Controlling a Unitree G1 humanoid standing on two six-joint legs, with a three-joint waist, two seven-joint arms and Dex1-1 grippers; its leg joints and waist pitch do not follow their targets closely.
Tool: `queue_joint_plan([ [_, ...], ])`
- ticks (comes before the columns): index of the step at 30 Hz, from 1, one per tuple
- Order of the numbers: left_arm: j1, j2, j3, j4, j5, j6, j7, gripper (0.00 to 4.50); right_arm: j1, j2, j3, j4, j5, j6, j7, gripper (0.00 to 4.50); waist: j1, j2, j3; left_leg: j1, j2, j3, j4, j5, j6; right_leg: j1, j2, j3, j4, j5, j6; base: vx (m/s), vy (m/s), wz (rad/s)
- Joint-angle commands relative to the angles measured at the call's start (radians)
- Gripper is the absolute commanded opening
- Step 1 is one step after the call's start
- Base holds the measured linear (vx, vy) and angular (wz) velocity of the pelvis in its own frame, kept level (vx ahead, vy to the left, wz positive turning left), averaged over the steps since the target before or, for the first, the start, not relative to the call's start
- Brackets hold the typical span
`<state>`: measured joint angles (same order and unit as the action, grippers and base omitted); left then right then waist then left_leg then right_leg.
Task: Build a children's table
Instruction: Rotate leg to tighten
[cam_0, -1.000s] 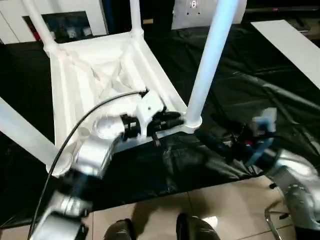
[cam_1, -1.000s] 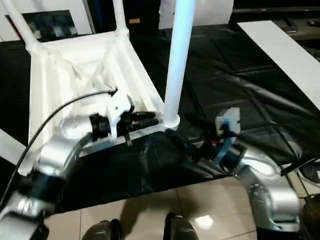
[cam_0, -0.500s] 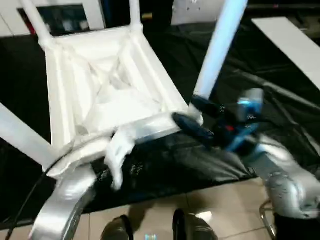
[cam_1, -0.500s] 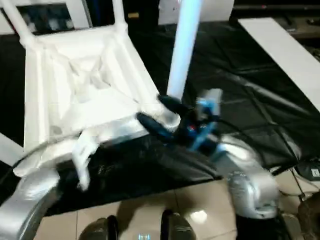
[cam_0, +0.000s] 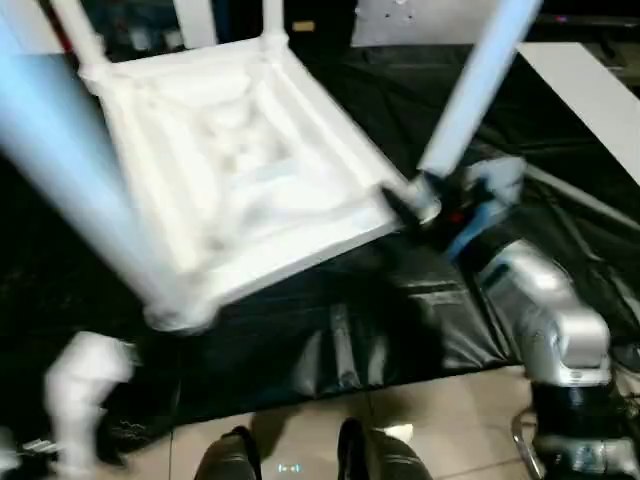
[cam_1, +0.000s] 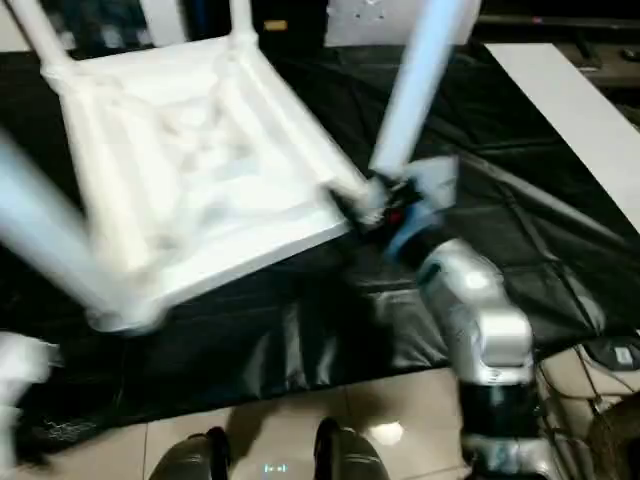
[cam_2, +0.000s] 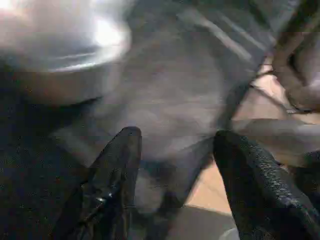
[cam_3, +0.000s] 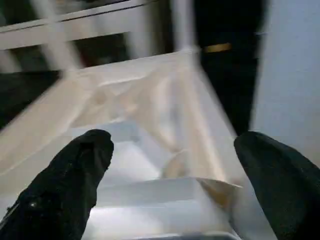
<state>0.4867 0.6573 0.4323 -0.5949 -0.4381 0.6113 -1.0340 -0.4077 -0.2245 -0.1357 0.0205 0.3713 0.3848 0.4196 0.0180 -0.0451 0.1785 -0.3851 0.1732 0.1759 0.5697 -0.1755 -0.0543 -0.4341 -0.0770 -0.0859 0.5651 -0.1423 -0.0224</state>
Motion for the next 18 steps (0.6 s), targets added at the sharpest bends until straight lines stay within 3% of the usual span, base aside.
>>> queue_joint_plan([
  [1, -0.011, 0.013, 0.034, -0.001, -0.023, -0.006, -0.018, 2.93, 0.007, -0.027, -0.027, 0.031, -0.033, -0.024, -0.007, 4.5, -0.012, 0.005, -0.047, 0.032, 0.053, -0.017, -0.087, -0.313, 0.006, 0.037, -0.058, 0.065, -0.069, -0.414, -0.106, 0.0, 0.0, 0.0],
  [2, -0.011, 0.013, 0.034, -0.001, -0.023, -0.006, -0.018, 2.99, 0.007, -0.027, -0.027, 0.031, -0.033, -0.024, -0.007, 4.5, -0.009, 0.01, -0.05, 0.029, 0.053, -0.018, -0.087, -0.289, 0.011, 0.04, -0.06, 0.067, -0.064, -0.396, -0.107, 0.0, 0.0, 0.0],
  [3, -0.07, 0.033, 0.065, 0.041, -0.037, -0.017, -0.009, 3.06, 0.021, -0.048, -0.004, 0.052, -0.065, -0.048, 0.009, 4.5, -0.009, 0.013, -0.053, 0.031, 0.051, -0.016, -0.085, -0.27, 0.015, 0.039, -0.058, 0.067, -0.062, -0.366, -0.116, 0.0, 0.0, 0.0],
  [7, -0.151, 0.042, 0.062, 0.084, -0.06, -0.028, 0.006, 3.39, 0.05, -0.064, 0.03, 0.051, -0.084, -0.045, 0.021, 4.5, -0.013, 0.006, -0.062, 0.024, 0.049, -0.014, -0.077, -0.202, 0.042, 0.051, -0.06, 0.069, -0.049, -0.276, -0.154, 0.0, 0.0, 0.0],
  [8, -0.189, 0.039, 0.047, 0.093, -0.083, -0.02, 0.007, 3.39, 0.076, -0.072, 0.059, 0.034, -0.088, -0.039, 0.043, 4.5, -0.014, 0.009, -0.063, 0.022, 0.049, -0.015, -0.075, -0.194, 0.046, 0.053, -0.061, 0.07, -0.046, -0.265, -0.161, 0.0, 0.0, 0.0],
  [10, -0.252, 0.027, 0.016, 0.105, -0.109, -0.01, 0.018, 3.53, 0.122, -0.079, 0.103, 0.003, -0.094, -0.022, 0.074, 4.5, -0.012, 0.009, -0.065, 0.028, 0.048, -0.009, -0.071, -0.189, 0.056, 0.048, -0.058, 0.072, -0.046, -0.254, -0.175, 0.0, 0.0, 0.0],
  [13, -0.306, 0.003, -0.019, 0.127, -0.092, -0.023, 0.045, 3.82, 0.166, -0.073, 0.127, -0.023, -0.115, -0.02, 0.06, 4.5, -0.012, 0.005, -0.065, 0.022, 0.05, -0.011, -0.072, -0.182, 0.06, 0.054, -0.06, 0.072, -0.045, -0.265, -0.182, 0.0, 0.0, 0.0],
  [14, -0.316, -0.013, -0.026, 0.133, -0.088, -0.028, 0.057, 3.87, 0.176, -0.066, 0.125, -0.033, -0.114, -0.027, 0.056, 4.5, -0.013, 0.017, -0.069, 0.025, 0.05, -0.01, -0.07, -0.201, 0.051, 0.054, -0.06, 0.072, -0.049, -0.291, -0.185, 0.0, 0.0, 0.0],
  [15, -0.32, -0.021, -0.029, 0.135, -0.094, -0.025, 0.064, 3.92, 0.181, -0.062, 0.123, -0.04, -0.117, -0.033, 0.051, 4.5, -0.013, 0.012, -0.069, 0.025, 0.05, -0.01, -0.07, -0.21, 0.047, 0.054, -0.06, 0.073, -0.049, -0.301, -0.182, 0.0, 0.0, 0.0],
  [16, -0.32, -0.026, -0.034, 0.135, -0.093, -0.028, 0.07, 4.01, 0.183, -0.06, 0.121, -0.042, -0.119, -0.032, 0.045, 4.5, -0.012, 0.02, -0.075, 0.024, 0.05, -0.013, -0.07, -0.212, 0.04, 0.06, -0.06, 0.073, -0.044, -0.311, -0.181, 0.0, 0.0, 0.0],
  [18, -0.313, -0.05, -0.05, 0.128, -0.074, -0.046, 0.101, 4.24, 0.19, -0.053, 0.114, -0.055, -0.112, -0.026, 0.032, 4.5, -0.015, 0.013, -0.07, 0.028, 0.05, -0.011, -0.072, -0.239, 0.034, 0.055, -0.057, 0.074, -0.052, -0.344, -0.172, 0.0, 0.0, 0.0],
])
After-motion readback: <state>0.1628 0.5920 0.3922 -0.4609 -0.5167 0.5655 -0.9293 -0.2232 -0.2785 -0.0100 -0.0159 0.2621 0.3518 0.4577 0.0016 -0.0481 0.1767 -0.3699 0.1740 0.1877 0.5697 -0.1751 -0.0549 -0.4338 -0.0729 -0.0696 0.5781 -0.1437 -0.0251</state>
